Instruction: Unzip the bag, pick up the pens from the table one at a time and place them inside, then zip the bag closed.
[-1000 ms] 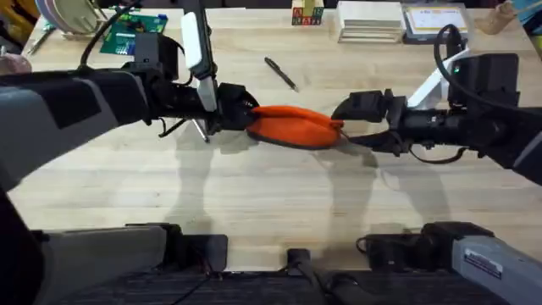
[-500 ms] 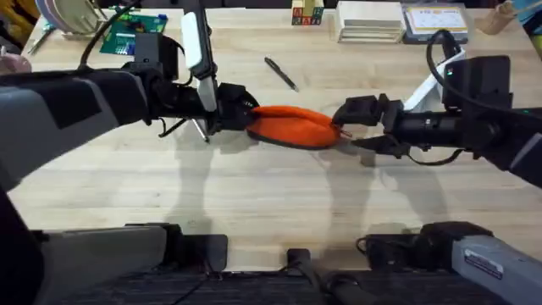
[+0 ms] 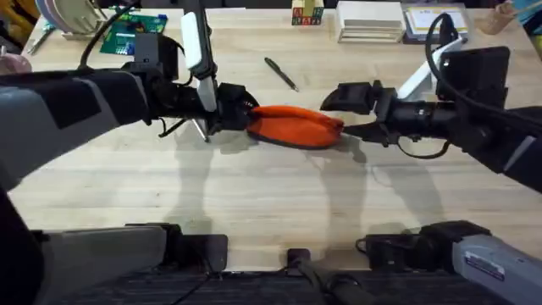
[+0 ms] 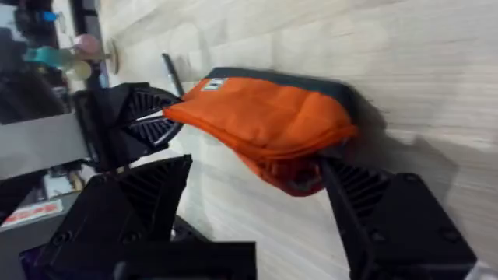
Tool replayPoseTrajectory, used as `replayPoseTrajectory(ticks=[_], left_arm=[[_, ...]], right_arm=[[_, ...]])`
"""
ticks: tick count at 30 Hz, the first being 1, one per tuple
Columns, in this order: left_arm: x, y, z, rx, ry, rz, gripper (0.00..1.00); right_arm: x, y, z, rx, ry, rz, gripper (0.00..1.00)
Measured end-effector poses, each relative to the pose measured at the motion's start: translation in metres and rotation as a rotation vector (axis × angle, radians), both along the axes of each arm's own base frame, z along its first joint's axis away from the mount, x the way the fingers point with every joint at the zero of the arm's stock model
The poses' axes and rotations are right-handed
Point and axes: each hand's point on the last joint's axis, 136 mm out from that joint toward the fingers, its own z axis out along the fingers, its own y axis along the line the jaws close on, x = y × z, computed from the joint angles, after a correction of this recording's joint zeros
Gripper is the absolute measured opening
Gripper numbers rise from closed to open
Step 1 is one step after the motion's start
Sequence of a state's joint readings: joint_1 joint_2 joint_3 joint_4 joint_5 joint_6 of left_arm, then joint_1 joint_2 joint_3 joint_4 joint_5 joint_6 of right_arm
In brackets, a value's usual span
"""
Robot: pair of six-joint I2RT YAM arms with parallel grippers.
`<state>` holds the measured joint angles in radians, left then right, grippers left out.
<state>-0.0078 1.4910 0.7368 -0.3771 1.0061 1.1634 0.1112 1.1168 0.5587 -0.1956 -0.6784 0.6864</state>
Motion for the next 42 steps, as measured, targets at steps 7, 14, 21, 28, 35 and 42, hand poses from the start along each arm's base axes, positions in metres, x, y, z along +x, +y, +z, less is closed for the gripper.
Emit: replayPoseTrajectory(ticks=[7, 14, 21, 28, 35, 42], left_arm=[[0.0, 0.0, 0.0, 0.0, 0.0, 0.0, 0.043], [0.0, 0.0, 0.0, 0.0, 0.0, 0.0, 0.043], [0.0, 0.0, 0.0, 0.0, 0.0, 0.0, 0.043], [0.0, 0.0, 0.0, 0.0, 0.0, 0.0, 0.043], [0.001, 0.002, 0.0, 0.003, -0.001, 0.007, 0.043], [0.002, 0.003, 0.0, 0.004, -0.001, 0.01, 0.043]], right_arm=[[-0.004, 0.006, 0.005, 0.041, 0.002, 0.032, 0.996], [-0.009, 0.01, -0.001, 0.009, 0.018, 0.042, 0.997], [-0.005, 0.005, -0.008, -0.047, 0.014, 0.007, 0.997], [-0.002, 0.0, -0.015, -0.089, 0.022, -0.02, 0.997], [0.006, 0.019, -0.027, -0.058, 0.007, 0.035, 0.996], [0.009, 0.025, -0.019, -0.015, -0.022, 0.051, 0.996]])
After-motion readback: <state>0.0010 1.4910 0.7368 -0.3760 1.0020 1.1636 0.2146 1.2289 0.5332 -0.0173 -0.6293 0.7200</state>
